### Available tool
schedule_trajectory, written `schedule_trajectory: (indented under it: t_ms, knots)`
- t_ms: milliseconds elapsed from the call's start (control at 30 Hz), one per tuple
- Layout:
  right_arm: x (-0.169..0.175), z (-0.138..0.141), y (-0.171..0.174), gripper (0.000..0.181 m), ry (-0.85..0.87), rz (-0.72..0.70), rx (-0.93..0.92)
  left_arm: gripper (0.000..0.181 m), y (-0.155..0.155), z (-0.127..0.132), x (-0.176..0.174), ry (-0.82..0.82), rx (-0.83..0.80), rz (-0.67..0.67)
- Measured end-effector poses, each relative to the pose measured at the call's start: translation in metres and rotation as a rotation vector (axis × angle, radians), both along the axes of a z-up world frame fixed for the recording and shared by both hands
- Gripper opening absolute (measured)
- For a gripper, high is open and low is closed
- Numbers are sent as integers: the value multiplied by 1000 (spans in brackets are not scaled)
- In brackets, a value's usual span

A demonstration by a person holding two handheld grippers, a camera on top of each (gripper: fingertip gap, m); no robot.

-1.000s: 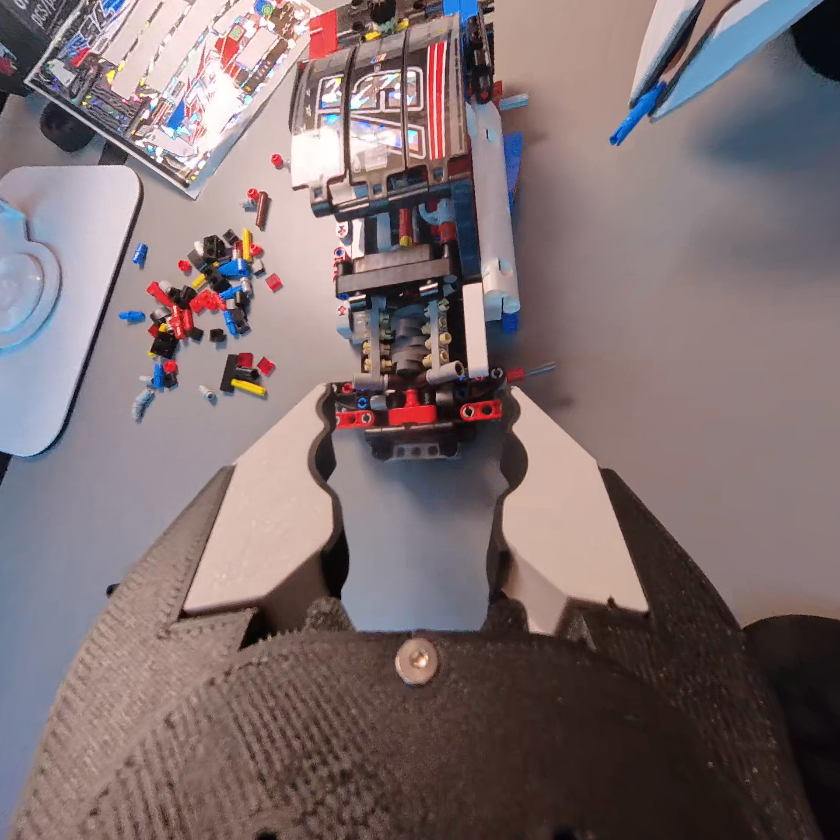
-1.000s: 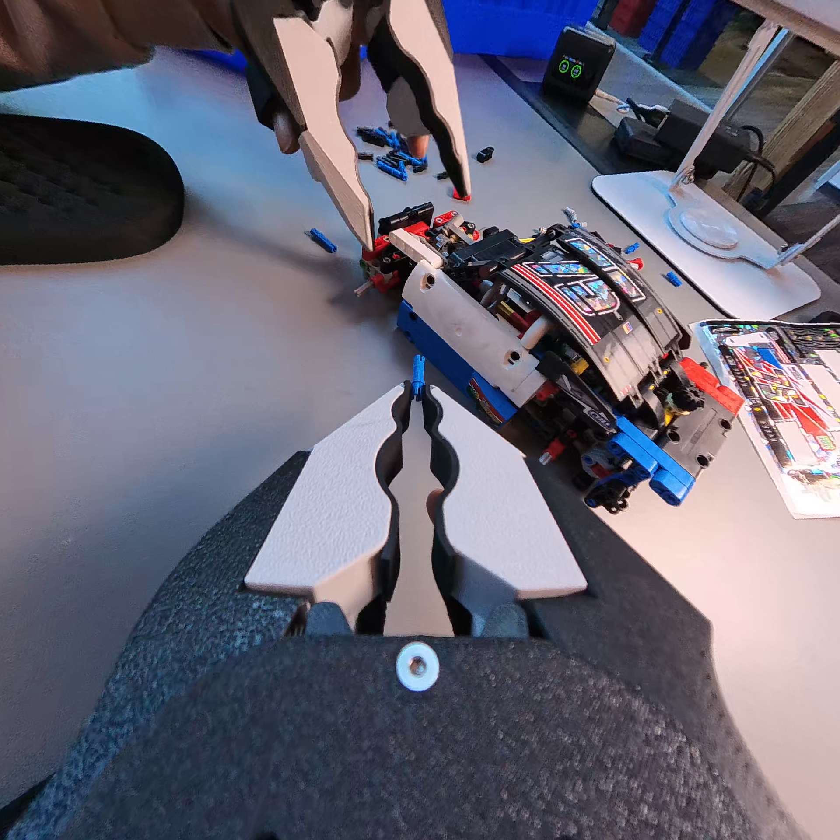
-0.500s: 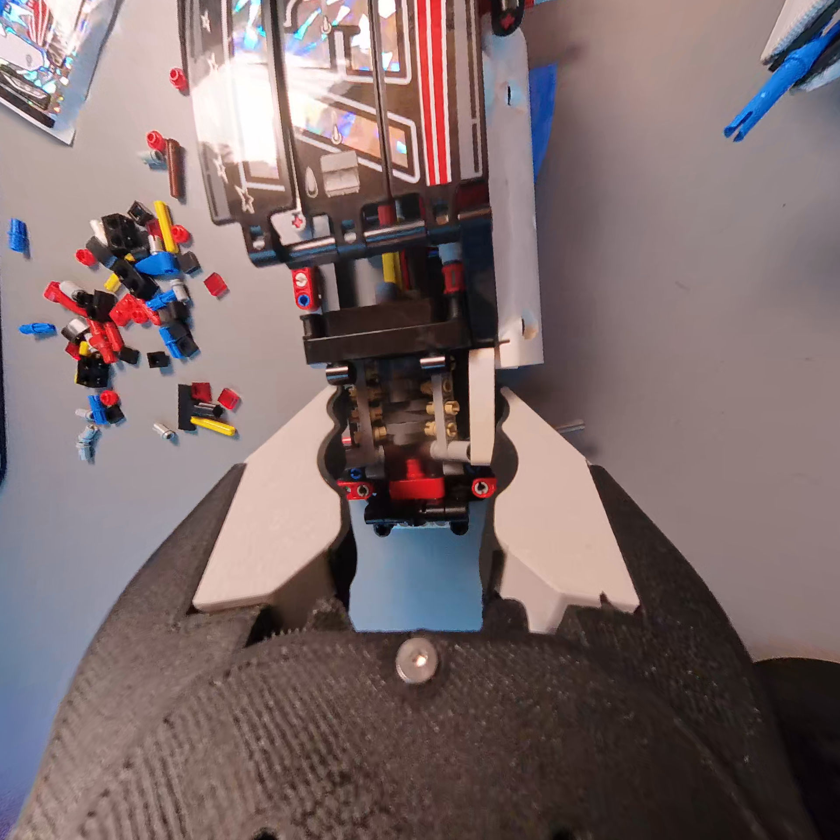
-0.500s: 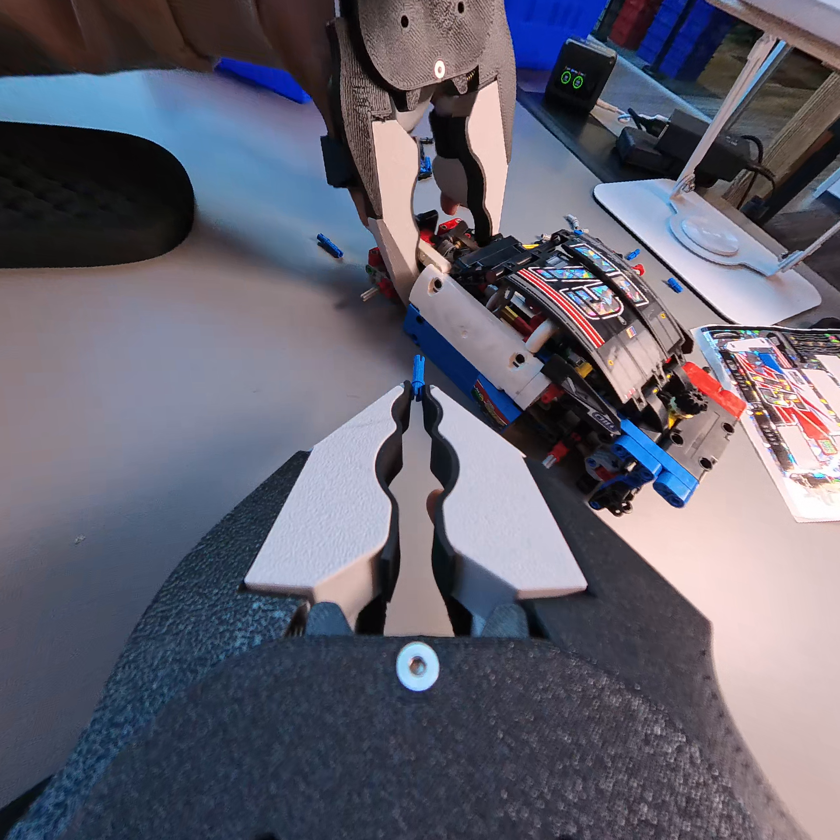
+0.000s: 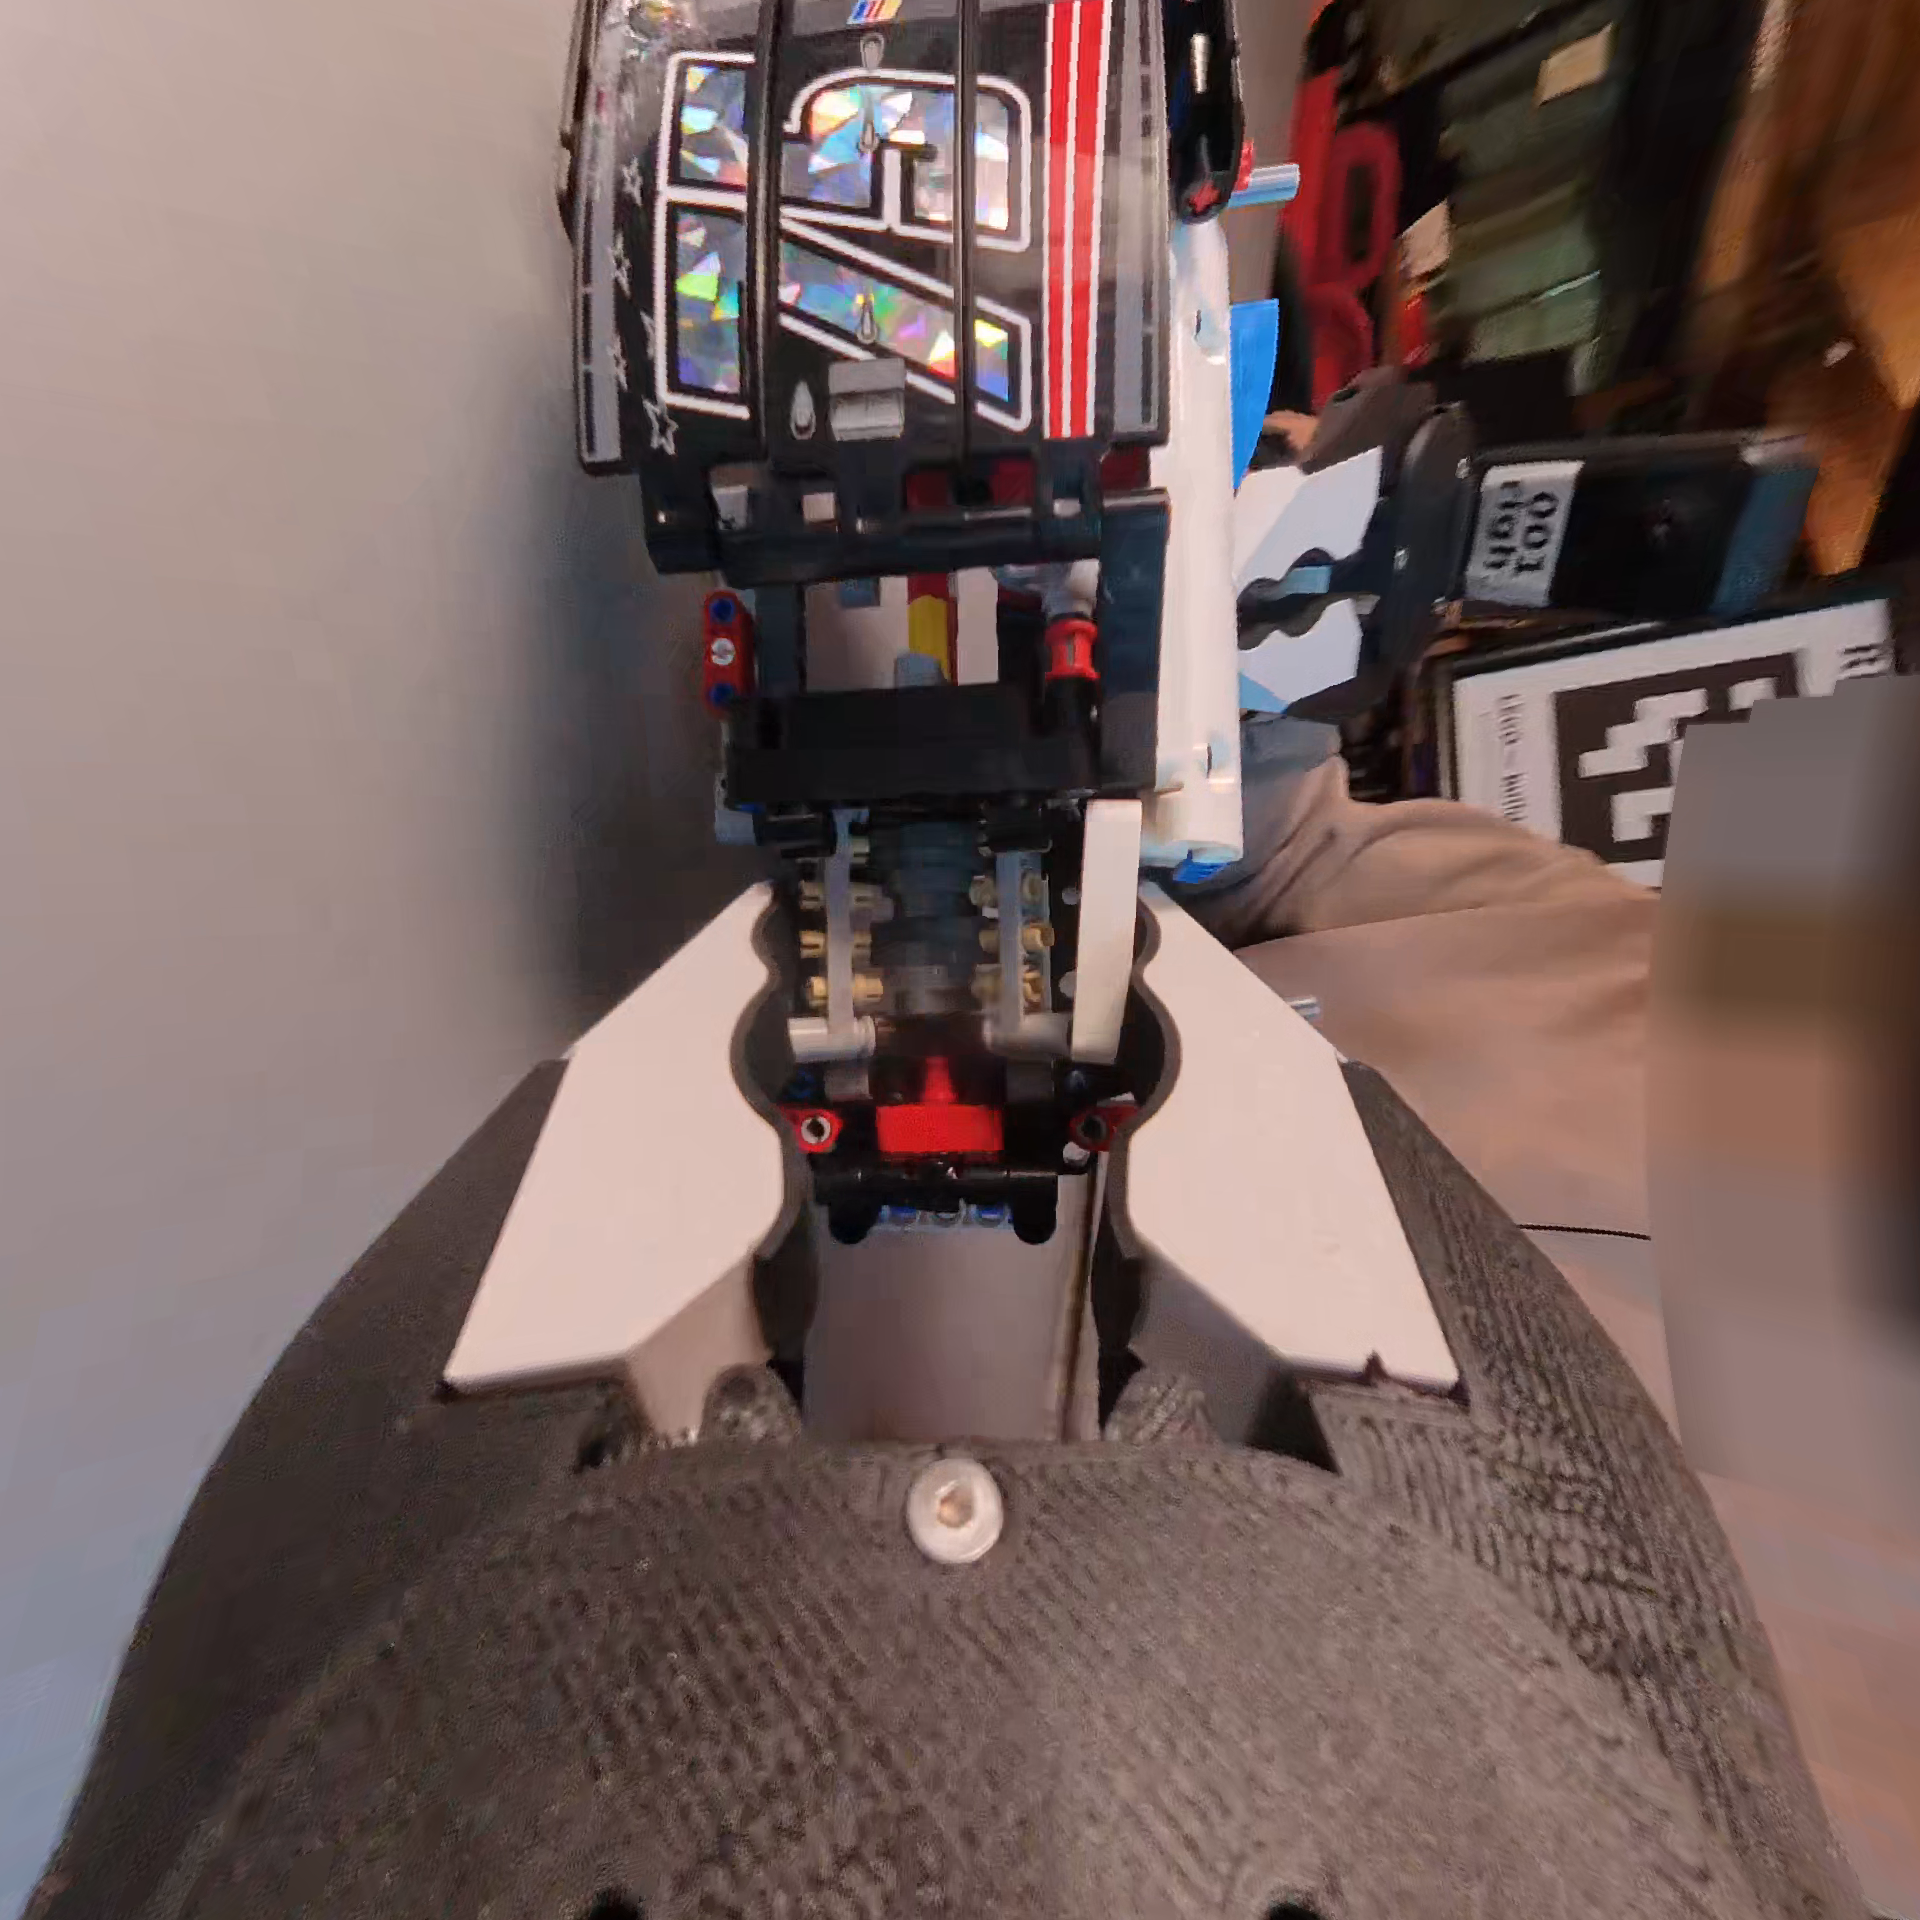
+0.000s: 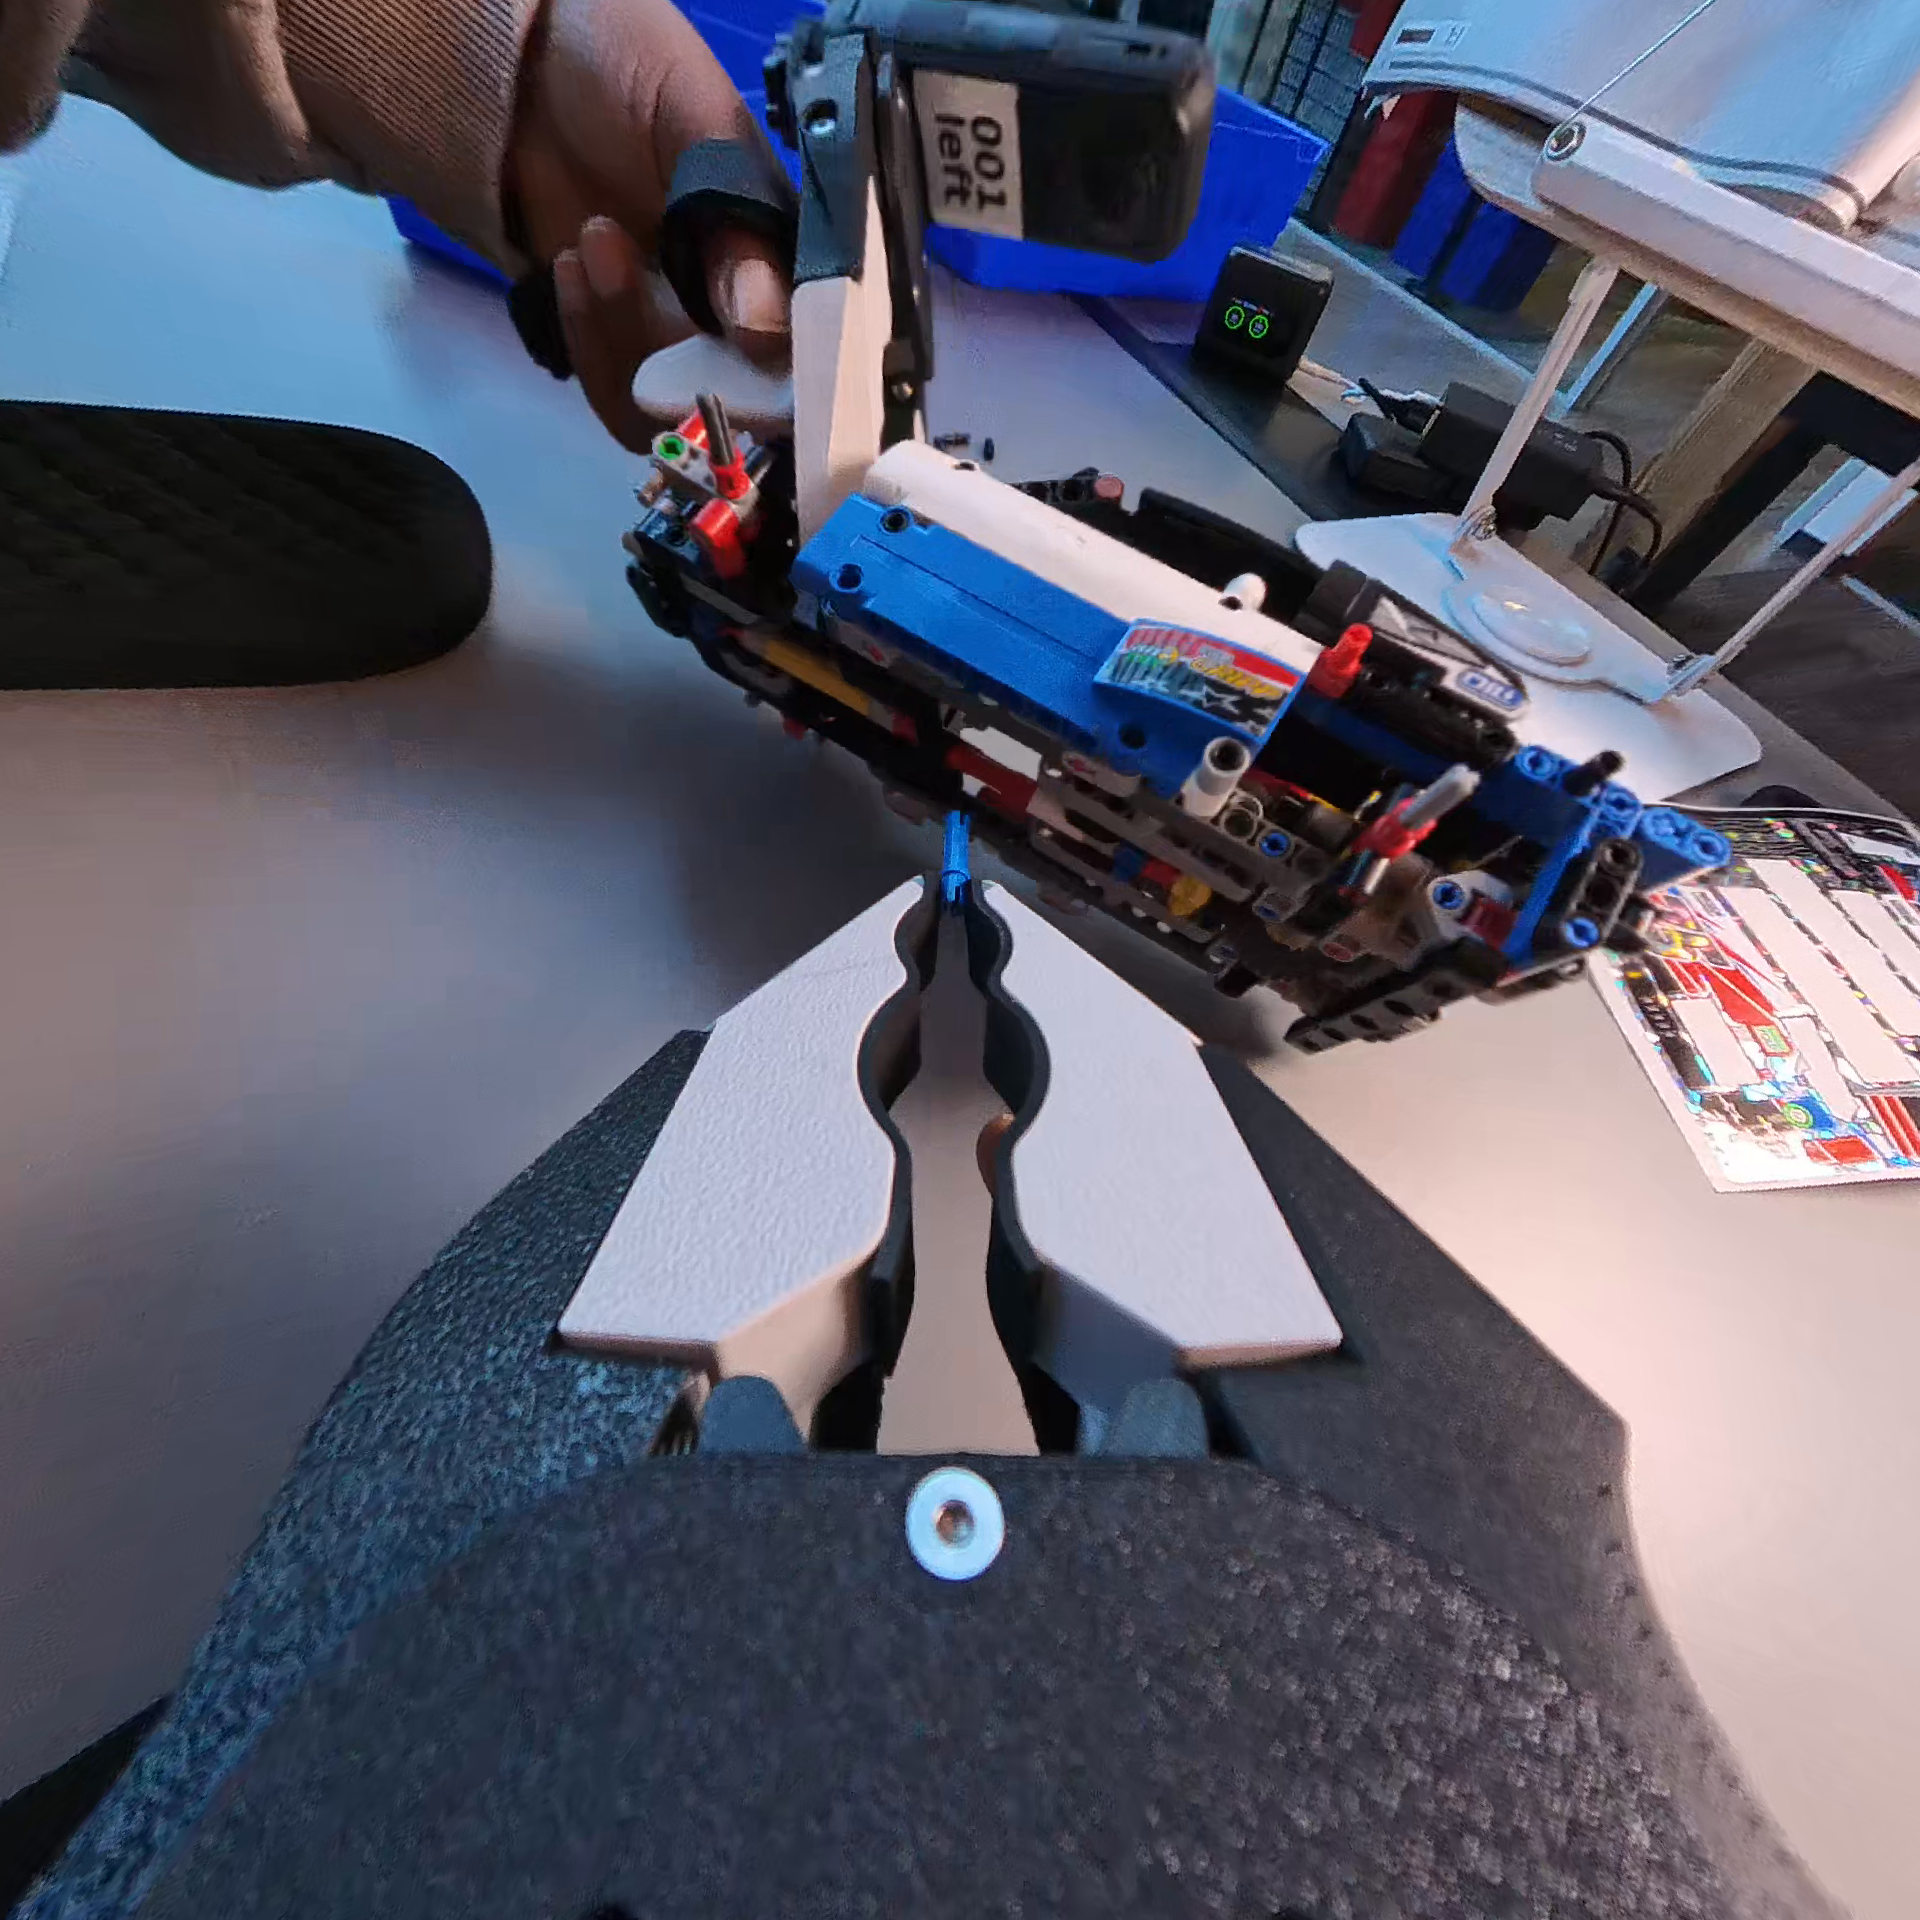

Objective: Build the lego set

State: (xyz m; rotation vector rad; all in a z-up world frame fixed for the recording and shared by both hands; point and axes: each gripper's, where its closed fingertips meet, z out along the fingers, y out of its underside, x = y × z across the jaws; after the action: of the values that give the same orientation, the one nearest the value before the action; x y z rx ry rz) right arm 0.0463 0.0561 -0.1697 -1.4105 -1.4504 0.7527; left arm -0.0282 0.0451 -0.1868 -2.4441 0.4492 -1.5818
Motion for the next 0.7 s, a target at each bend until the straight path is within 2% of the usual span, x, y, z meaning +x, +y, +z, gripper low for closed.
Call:
schedule_trajectory:
  t_ms: [100,267,533,700]
  knots:
    - [-1,-2,-1,3,-7,9,1,63,-11,5,12,-132,-69,69]
    - [-9,0,-2,3,-4,26,-2,66,-21,8,29,-216,-49,104]
    - [-7,4,0,3,-34,-15,-15,64,-15,10,39,-262,85,179]
    - [9,-2,-6,3,-106,-45,-42,64,-7,7,40,-177,195,215]
